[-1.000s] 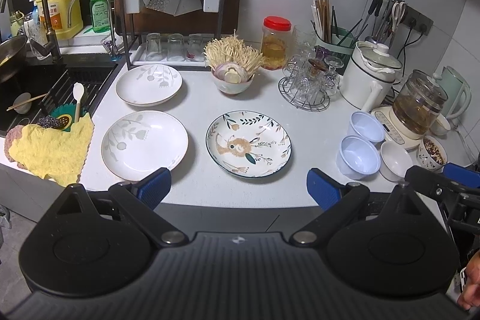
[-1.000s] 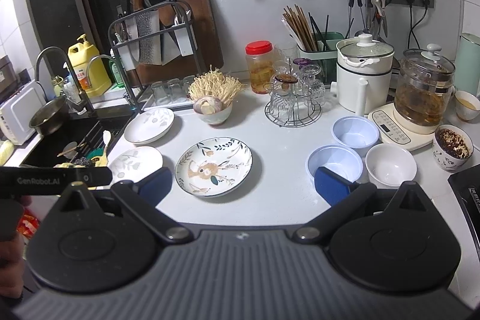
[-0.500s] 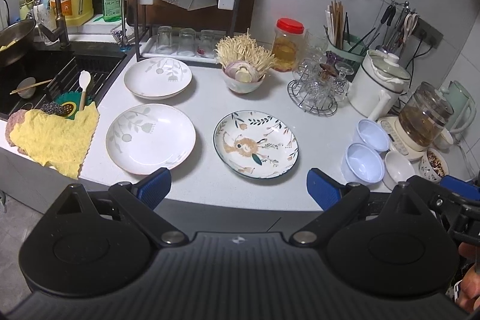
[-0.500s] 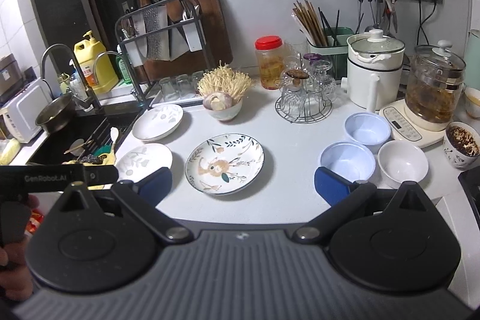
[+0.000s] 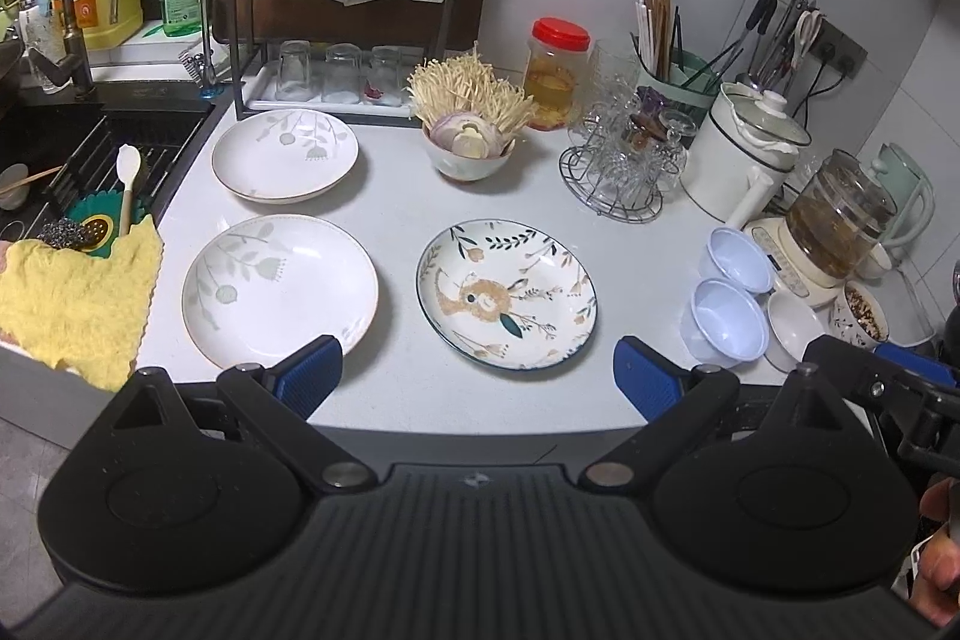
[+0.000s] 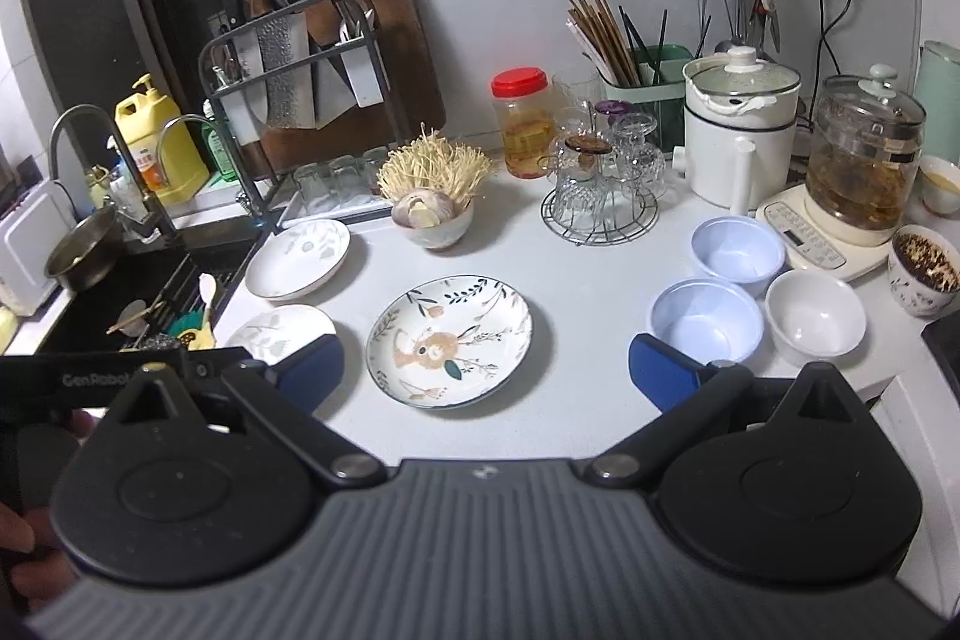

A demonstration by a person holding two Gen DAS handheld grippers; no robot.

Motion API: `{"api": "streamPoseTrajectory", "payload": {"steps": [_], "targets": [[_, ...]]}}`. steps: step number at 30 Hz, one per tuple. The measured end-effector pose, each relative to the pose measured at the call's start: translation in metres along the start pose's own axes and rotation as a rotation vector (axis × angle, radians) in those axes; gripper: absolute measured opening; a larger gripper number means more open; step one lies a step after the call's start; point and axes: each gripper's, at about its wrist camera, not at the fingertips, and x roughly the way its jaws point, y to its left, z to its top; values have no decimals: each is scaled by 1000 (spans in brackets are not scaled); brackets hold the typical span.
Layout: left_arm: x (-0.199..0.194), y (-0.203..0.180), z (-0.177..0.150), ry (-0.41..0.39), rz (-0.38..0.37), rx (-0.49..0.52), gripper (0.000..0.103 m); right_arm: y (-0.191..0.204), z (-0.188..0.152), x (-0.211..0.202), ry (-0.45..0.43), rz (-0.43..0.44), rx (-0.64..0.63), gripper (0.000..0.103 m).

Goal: Organize plates and bowls

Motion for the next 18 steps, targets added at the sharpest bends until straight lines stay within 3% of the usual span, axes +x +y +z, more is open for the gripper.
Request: {"api": "streamPoseTrajectory", "payload": {"steps": [18], "targets": [[55,108,66,38,-40,21,99,81,24,75,23,-13,5,99]]}}
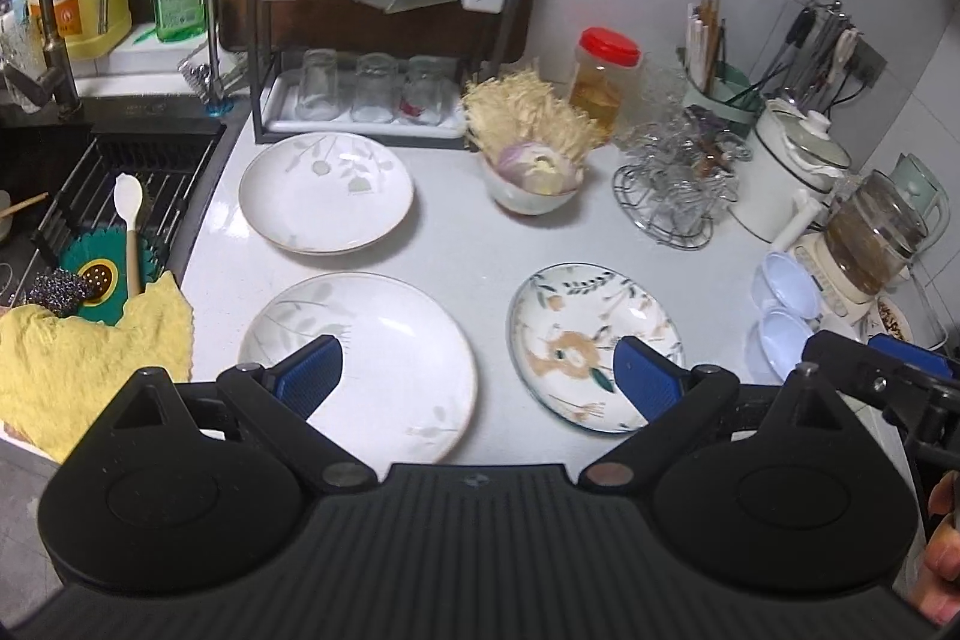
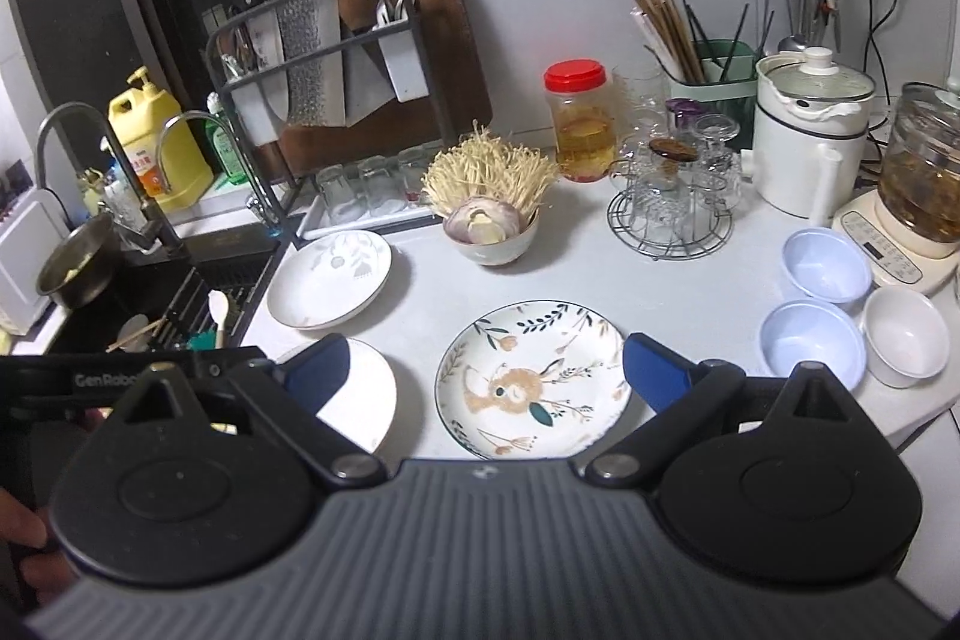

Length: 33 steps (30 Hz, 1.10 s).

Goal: Organize plates and bowls
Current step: 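Move both grippers to the large white leaf-print plate rim and close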

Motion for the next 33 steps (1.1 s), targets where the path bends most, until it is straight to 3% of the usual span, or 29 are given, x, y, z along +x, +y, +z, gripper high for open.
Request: {"api": "streamPoseTrajectory", "payload": {"steps": [3,7,14,20,26,30,32,33], "targets": [[10,20,7,-5,-1,10,99,11,1,14,13,-8,7,96],[28,47,16,6,-23,22,99,27,3,36,40,-22,19,82],[60,91,26,22,-10,82,99,57,0,78,70,-61,34,76],[91,128,23,131,-29,82,99,75,-13,113,148,-85,78,58],[121,165,11,213,-117,-15,98,85,-29,148,228,-121,116,46],[138,180,5,242,-133,-48,96,93,-43,170,285,-128,109,42],[145,185,3,252,-134,-53,93,96,-51,183,326,-120,103,32],[149,187,2,254,-132,-57,92,97,-55,188,348,-130,105,31]]}}
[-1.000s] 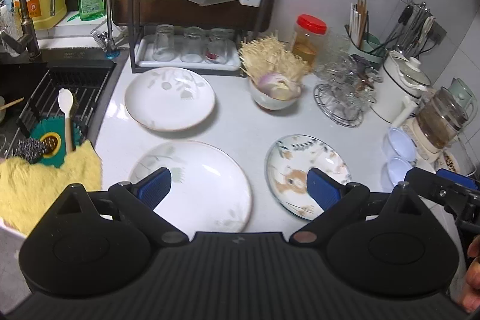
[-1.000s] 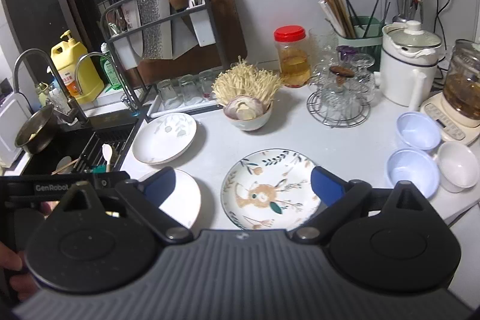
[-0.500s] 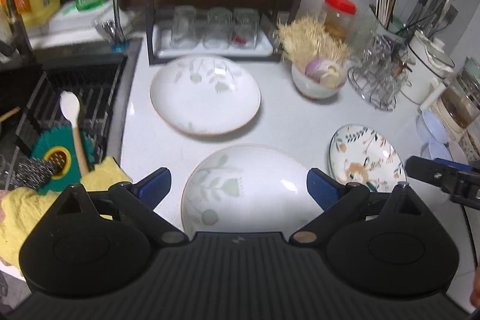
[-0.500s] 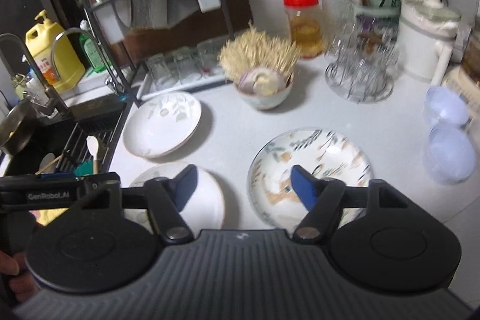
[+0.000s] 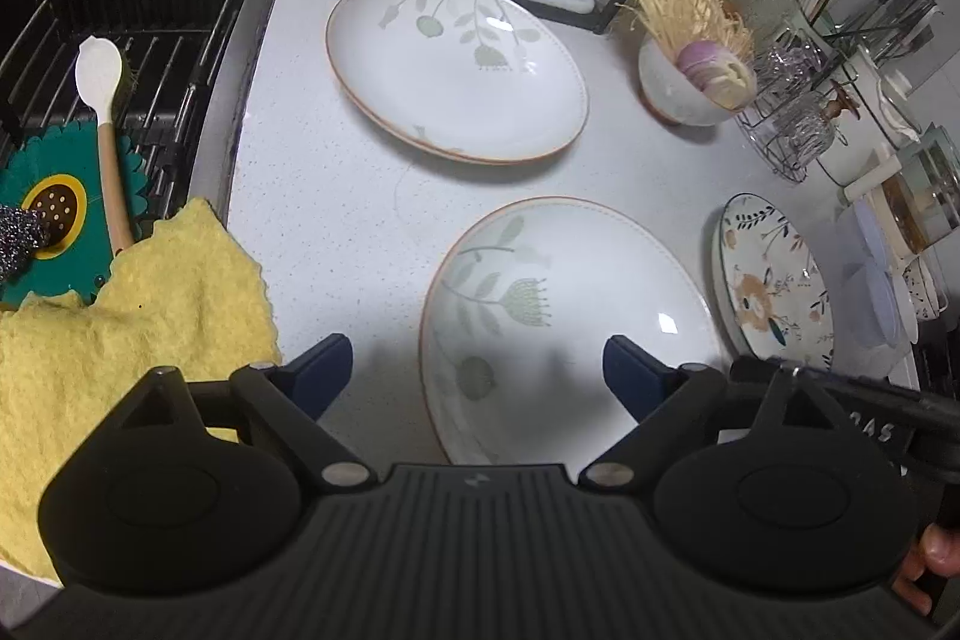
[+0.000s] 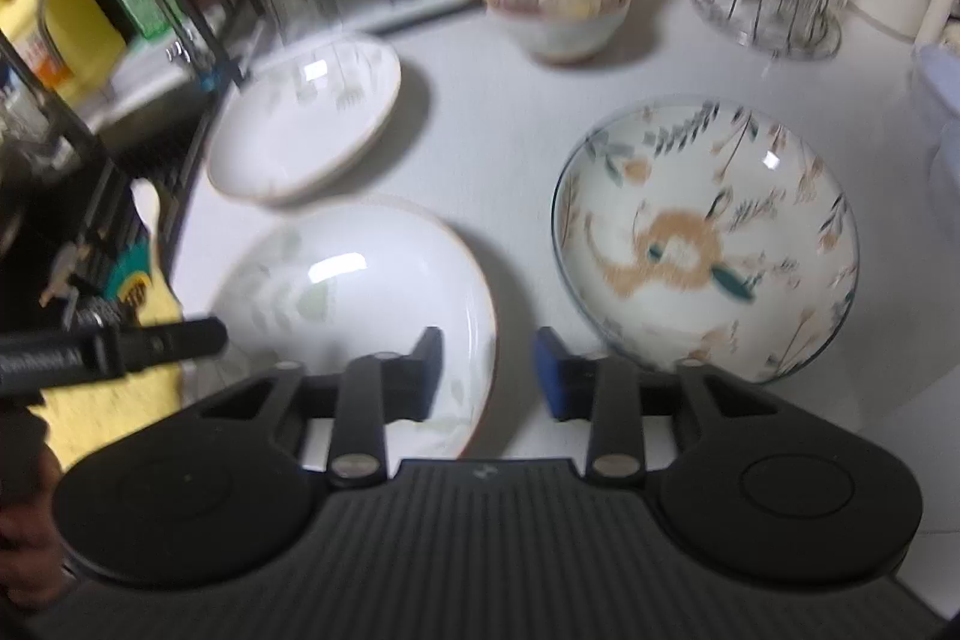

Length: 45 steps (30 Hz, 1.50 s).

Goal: Organize plates and bowls
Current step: 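Move both grippers to the large white leaf-print plate rim and close, then lift the white plate with both grippers toward the deer-print plate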

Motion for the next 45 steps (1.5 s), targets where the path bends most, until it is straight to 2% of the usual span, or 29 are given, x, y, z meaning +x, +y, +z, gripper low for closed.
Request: {"api": "streamPoseTrajectory", "payload": {"steps": [2,7,12,15,20,26,38,45], "targets": [[7,5,1,5,-5,-6,89,-1,-4,9,20,-4,24,32],[24,10,6,36,-34,-6,73,-3,-7,23,37,-34,66,29],[37,16,10,64,-70,-14,42,-2,-10,30,32,-9,102,19],[39,17,11,57,-86,-12,32,2,-10,32,25,-6,87,17],[45,20,10,59,-93,-6,27,-1,-6,36,10,8,96,17],[46,21,14,63,-97,-27,27,-7,0,39,24,50,99,17],[43,25,12,90,-116,-42,27,-4,7,38,63,31,75,17],[30,26,18,78,-130,-33,27,-3,15,27,48,59,70,17]]}}
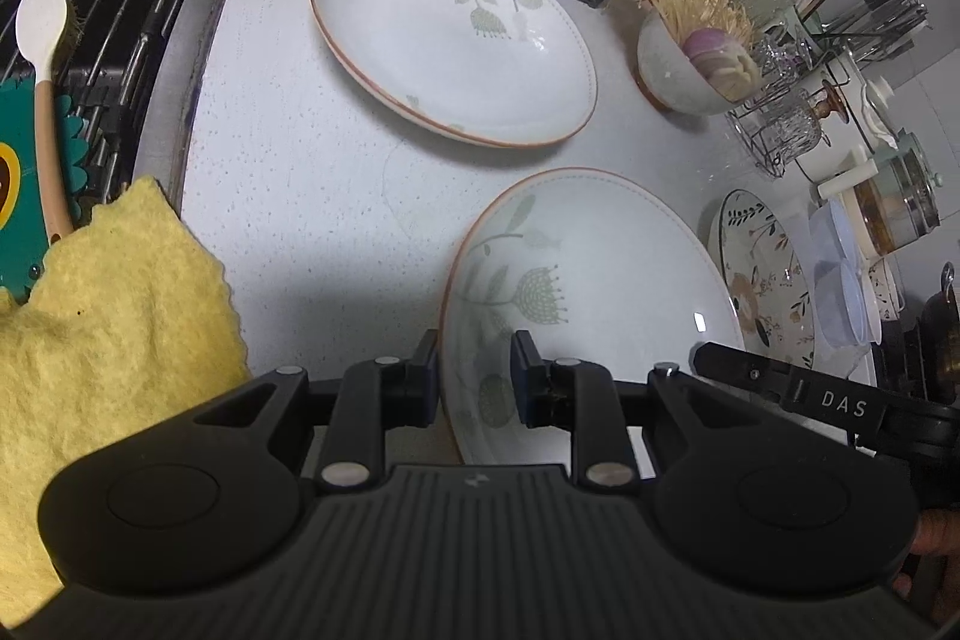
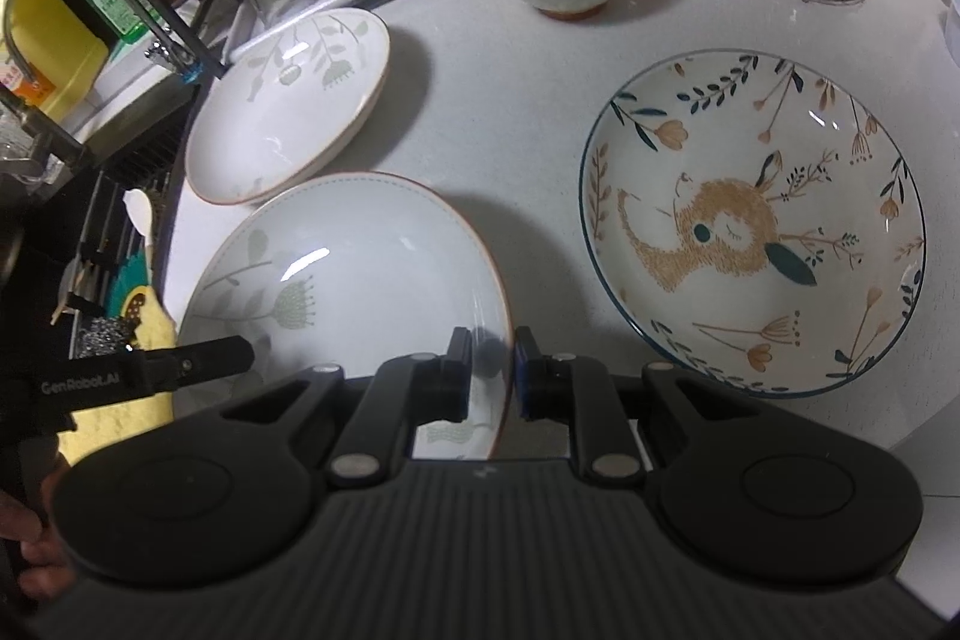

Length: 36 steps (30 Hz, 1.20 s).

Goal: Organize plates and bowls
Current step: 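Lift the white plate with both grippers toward the deer-print plate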

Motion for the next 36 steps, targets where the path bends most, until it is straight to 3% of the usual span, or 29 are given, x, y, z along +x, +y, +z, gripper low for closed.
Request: {"api": "streamPoseTrajectory", "payload": {"steps": [11,16,28,36], "targets": [[-14,-15,17,-29,-39,45,27,-4,10,-27,-81,36,60,17],[-15,-26,26,-22,-74,77,27,-9,10,-36,-107,9,73,17],[-3,-75,47,-27,-67,142,27,-45,25,-46,-154,20,118,17],[17,-108,53,-33,-74,106,27,-74,40,-54,-184,7,85,17]]}}
